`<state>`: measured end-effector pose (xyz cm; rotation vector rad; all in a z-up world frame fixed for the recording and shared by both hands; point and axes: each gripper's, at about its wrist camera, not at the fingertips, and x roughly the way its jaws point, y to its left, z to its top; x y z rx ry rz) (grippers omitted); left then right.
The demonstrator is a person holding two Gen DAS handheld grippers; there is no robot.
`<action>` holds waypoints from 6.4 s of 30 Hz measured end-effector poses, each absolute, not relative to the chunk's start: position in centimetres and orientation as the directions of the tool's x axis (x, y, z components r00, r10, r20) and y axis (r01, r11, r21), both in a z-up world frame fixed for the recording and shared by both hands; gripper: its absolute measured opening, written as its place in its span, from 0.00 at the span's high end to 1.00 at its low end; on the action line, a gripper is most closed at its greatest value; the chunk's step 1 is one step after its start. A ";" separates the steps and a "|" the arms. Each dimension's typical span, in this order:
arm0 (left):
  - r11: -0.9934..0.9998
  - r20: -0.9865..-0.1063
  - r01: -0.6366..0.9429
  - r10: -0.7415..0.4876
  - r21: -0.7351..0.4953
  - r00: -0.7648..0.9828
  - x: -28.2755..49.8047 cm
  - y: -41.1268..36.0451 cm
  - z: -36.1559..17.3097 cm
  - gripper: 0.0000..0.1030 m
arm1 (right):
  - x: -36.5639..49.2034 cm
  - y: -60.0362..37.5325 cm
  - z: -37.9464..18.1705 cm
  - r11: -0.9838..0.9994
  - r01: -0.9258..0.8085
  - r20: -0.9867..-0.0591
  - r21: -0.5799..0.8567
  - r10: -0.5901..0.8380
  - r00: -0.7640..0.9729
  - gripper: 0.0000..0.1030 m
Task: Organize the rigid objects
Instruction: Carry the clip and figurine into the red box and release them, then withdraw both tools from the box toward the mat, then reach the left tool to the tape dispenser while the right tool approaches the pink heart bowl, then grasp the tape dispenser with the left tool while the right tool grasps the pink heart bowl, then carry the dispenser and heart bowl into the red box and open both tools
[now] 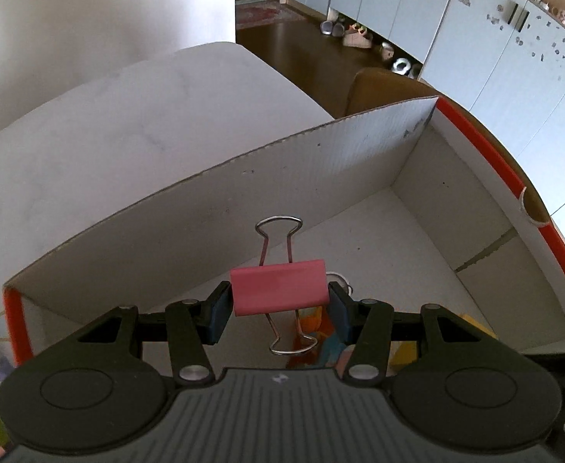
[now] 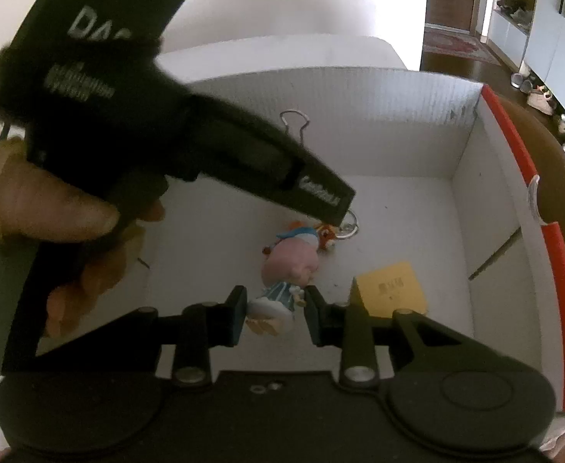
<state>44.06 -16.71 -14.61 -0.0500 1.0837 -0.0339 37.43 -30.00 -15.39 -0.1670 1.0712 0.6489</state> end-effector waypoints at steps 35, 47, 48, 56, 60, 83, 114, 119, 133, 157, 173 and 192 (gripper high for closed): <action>0.993 -0.869 -0.002 -0.101 -0.117 0.485 42.2 -15.4 -12.9 0.46 | 35.9 -32.0 -13.2 0.809 -0.540 -0.830 0.233 0.455 0.323 0.49; 0.986 -0.791 0.024 -0.146 -0.164 0.594 37.1 -13.7 -7.9 0.46 | 33.9 -32.1 -9.6 0.809 -0.537 -0.777 0.238 0.491 0.395 0.38; 0.986 -0.783 0.030 -0.151 -0.166 0.603 36.7 -13.4 -7.5 0.46 | 33.6 -32.0 -9.3 0.809 -0.537 -0.771 0.239 0.494 0.402 0.38; 0.988 -0.734 0.062 -0.148 -0.144 0.663 32.1 -10.6 -5.0 0.35 | 31.0 -31.2 -6.8 0.833 -0.511 -0.727 0.212 0.484 0.487 0.24; 0.988 -0.712 0.076 -0.150 -0.134 0.686 30.1 -8.8 -4.2 0.35 | 29.7 -30.5 -6.1 0.847 -0.491 -0.699 0.204 0.477 0.532 0.18; 0.994 -0.660 0.054 -0.103 -0.095 0.744 18.9 5.1 -3.4 0.19 | 22.6 -21.5 -5.2 0.828 -0.503 -0.602 0.249 0.539 0.589 0.01; 0.991 -0.760 -0.036 -0.074 -0.126 0.645 13.9 10.9 -16.7 0.19 | 22.7 -7.4 -12.9 0.780 -0.602 -0.737 0.173 0.508 0.446 0.01; 0.991 -0.757 -0.053 -0.059 -0.123 0.651 14.3 10.7 -17.7 0.19 | 23.7 -4.4 -14.4 0.774 -0.615 -0.764 0.149 0.486 0.425 0.01; 0.996 -0.747 -0.032 -0.038 -0.078 0.664 14.6 10.0 -18.7 0.19 | 25.6 -2.0 -17.5 0.795 -0.574 -0.820 0.195 0.453 0.350 0.07; 1.000 -0.736 -0.026 0.027 0.014 0.677 13.4 7.3 -18.9 0.52 | 24.8 -3.3 -17.2 0.805 -0.559 -0.822 0.198 0.447 0.353 0.28; 0.996 -0.731 -0.057 -0.010 -0.066 0.682 12.2 7.3 -17.6 0.52 | 22.8 -9.7 -11.7 0.803 -0.555 -0.767 0.217 0.492 0.412 0.28; 0.991 -0.704 -0.057 -0.047 -0.124 0.709 15.0 4.4 -9.2 0.52 | 23.8 -19.4 -6.5 0.811 -0.553 -0.707 0.192 0.505 0.495 0.28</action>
